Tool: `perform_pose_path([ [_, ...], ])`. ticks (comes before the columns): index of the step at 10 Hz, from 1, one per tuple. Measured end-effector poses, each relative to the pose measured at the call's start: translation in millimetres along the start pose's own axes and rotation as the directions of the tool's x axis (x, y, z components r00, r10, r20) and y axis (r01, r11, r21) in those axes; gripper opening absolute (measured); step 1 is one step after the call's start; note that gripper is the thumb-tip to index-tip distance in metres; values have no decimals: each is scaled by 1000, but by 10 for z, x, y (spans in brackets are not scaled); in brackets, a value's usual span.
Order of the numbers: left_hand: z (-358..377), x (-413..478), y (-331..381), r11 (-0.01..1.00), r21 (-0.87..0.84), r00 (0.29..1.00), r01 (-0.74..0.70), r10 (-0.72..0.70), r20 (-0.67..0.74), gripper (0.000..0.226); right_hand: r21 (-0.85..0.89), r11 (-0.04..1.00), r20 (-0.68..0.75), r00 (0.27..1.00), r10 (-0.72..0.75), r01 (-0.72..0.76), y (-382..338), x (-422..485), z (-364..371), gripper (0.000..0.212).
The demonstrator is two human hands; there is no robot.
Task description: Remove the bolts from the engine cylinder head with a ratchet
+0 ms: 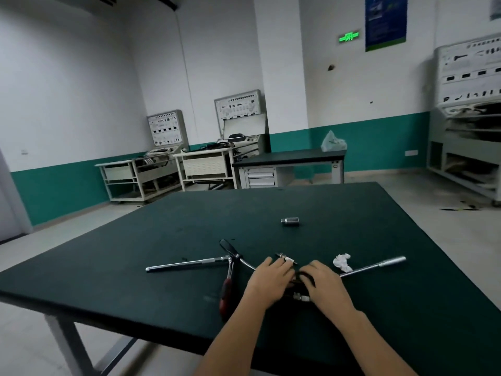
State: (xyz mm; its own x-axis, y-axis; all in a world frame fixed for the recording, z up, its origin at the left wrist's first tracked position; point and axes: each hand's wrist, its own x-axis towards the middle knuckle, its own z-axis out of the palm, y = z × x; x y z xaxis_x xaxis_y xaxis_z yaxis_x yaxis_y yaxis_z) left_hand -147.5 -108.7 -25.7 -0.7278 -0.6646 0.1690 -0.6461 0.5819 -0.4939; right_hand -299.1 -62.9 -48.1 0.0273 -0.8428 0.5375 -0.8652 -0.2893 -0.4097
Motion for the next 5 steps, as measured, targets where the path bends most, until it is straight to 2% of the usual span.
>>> perform_pose_path([
  [1,-11,-34,-11,994,-93,998,65,-66,-5,48,102,990,-85,991,102,-93,0,-31,-32,19],
  [2,-116,-276,-13,950,-244,976,194,-212,-50,53,142,982,-182,972,151,-126,-15,-64,-82,18],
  [3,-341,-816,-76,810,-493,876,316,-449,-177,50,149,981,-261,952,157,-121,-64,-80,-145,18],
  [4,-766,-1785,-172,523,-804,620,281,-739,-265,37,198,970,-330,922,202,-142,-104,-176,-272,22],
  [5,-1363,-3107,-422,479,-855,418,199,-831,-368,30,263,950,-369,893,259,-167,-108,-237,-229,24],
])
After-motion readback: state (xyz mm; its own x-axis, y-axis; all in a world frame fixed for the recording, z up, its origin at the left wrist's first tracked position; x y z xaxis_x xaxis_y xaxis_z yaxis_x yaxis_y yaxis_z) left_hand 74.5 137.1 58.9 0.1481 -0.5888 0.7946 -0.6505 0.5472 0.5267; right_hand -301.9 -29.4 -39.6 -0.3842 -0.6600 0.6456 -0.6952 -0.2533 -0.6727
